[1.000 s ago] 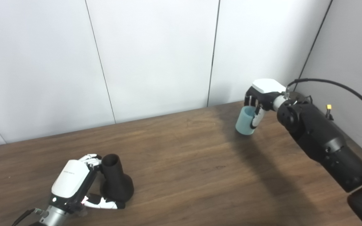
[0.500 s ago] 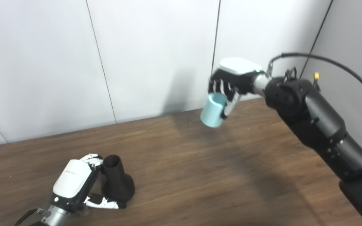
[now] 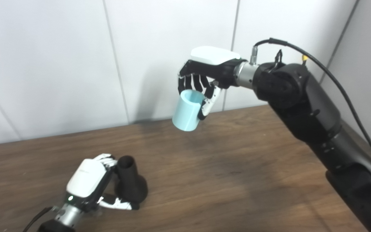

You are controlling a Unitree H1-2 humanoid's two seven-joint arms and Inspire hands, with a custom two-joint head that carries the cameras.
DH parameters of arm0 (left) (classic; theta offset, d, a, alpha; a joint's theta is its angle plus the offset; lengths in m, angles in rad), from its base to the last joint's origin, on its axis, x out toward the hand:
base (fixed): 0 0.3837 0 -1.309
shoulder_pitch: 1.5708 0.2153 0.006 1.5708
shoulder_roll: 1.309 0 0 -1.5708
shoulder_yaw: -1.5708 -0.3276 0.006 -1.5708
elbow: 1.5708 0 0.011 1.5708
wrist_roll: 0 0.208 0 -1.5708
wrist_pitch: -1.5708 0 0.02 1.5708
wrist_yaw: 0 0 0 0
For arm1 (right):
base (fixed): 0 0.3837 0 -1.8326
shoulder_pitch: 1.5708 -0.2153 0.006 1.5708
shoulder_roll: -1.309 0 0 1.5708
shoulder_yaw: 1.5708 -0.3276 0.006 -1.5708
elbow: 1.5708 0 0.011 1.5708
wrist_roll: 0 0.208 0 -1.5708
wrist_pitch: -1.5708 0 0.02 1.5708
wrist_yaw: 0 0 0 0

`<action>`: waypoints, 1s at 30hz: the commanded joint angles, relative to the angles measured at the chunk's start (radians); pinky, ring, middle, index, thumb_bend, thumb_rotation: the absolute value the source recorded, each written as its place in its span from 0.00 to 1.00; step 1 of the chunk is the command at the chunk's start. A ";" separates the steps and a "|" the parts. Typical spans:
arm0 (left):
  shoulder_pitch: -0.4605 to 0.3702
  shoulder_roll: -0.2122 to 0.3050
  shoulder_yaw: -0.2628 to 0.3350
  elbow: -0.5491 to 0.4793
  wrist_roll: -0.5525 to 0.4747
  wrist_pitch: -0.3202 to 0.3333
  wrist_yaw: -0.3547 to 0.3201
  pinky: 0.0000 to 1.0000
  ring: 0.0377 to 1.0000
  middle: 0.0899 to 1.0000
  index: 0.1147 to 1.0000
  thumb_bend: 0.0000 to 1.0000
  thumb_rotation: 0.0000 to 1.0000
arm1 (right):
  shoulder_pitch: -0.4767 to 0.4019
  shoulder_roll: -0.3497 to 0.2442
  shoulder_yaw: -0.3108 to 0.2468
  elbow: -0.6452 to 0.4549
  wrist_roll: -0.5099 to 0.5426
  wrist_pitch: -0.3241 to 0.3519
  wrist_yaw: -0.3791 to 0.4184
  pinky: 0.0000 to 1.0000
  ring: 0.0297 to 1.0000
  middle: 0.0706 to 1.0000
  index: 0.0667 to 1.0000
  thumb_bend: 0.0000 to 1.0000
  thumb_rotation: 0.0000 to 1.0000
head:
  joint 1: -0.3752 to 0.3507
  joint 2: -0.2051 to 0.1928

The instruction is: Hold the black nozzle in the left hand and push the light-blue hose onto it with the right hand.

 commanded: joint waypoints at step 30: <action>0.124 -0.258 -0.134 0.195 0.145 0.145 -0.027 0.71 0.49 0.42 0.43 0.52 0.00 | -0.066 0.131 0.048 -0.173 -0.005 -0.349 -0.031 0.16 0.38 0.42 0.47 0.52 0.00 | 0.198 0.037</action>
